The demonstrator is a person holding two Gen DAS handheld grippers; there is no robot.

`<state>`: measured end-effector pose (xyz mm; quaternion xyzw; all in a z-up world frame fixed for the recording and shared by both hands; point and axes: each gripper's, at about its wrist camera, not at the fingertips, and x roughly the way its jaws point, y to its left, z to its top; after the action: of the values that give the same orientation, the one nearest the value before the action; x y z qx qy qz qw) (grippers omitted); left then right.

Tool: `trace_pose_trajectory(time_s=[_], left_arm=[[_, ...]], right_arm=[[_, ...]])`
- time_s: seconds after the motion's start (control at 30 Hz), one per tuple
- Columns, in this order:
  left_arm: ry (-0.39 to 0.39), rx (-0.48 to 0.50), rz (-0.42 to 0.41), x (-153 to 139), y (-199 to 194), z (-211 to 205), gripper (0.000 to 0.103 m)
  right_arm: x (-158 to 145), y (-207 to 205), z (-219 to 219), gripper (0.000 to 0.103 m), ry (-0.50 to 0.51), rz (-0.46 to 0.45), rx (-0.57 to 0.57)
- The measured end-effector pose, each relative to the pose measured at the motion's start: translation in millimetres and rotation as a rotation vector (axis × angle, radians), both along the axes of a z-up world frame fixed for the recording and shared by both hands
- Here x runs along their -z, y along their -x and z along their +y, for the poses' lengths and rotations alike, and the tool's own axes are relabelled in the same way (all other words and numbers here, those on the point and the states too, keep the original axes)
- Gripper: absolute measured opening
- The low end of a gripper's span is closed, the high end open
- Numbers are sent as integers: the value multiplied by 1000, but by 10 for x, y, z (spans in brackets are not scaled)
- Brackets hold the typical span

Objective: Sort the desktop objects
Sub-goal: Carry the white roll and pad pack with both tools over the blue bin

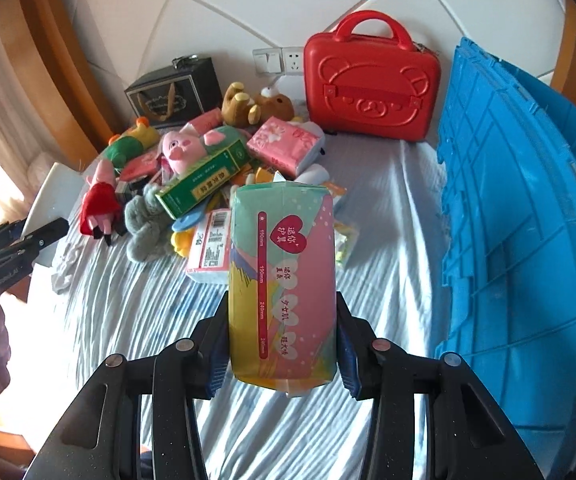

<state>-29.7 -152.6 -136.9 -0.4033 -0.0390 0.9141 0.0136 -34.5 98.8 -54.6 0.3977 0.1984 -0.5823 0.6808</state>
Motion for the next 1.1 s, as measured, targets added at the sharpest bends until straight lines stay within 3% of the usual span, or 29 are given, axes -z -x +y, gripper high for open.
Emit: trace_pose_trajectory(time_s=[0.3,0.43,0.87,1.1], left_arm=[[0,63,74,-562,30,657,45],[43,107,103,-749,24,1010,45],[28,285,184,-1360,169,2195,45],[21,387,197,-1543,309,2864,45]], right_arm=[[-402,542,436,44,129,-34,51],[-503,774,618,44,165,-45,67],[-734,1616,1140,44,277,-57,168],[-657,2095,1327,44,287,-65,242]])
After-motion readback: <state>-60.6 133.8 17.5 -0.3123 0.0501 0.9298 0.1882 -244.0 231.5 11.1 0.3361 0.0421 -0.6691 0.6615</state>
